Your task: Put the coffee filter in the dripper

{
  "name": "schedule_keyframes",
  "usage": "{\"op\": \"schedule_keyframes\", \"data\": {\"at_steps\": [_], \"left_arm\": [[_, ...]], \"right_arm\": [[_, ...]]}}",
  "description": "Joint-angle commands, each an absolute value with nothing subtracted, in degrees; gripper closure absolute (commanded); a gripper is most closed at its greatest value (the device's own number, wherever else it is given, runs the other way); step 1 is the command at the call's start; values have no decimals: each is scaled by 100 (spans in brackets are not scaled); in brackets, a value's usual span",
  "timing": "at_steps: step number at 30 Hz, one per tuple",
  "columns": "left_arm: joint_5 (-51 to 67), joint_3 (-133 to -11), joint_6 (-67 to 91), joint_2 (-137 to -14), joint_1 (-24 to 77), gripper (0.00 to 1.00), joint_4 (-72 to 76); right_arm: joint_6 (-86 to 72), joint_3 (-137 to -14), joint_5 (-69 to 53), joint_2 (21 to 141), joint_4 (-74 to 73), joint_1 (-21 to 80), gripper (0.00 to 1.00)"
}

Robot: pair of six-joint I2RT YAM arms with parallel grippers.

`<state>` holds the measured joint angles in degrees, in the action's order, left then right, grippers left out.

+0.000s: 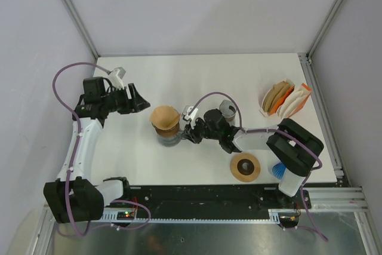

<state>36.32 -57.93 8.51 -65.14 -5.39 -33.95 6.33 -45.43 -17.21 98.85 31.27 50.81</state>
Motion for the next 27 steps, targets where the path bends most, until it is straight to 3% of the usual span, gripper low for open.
{"op": "schedule_keyframes", "data": {"at_steps": [1, 11, 27], "left_arm": [[3755, -6094, 729, -6451, -652, 30, -3312], [3791, -6187, 705, -6467, -771, 30, -3308], [3828, -6242, 669, -6502, -864, 29, -3313]], "right_arm": [[733, -4570, -1800, 9946, 3540, 5082, 76], [862, -4674, -1470, 10012, 3424, 5101, 85], [950, -5060, -282, 10379, 3485, 4977, 88]]}}
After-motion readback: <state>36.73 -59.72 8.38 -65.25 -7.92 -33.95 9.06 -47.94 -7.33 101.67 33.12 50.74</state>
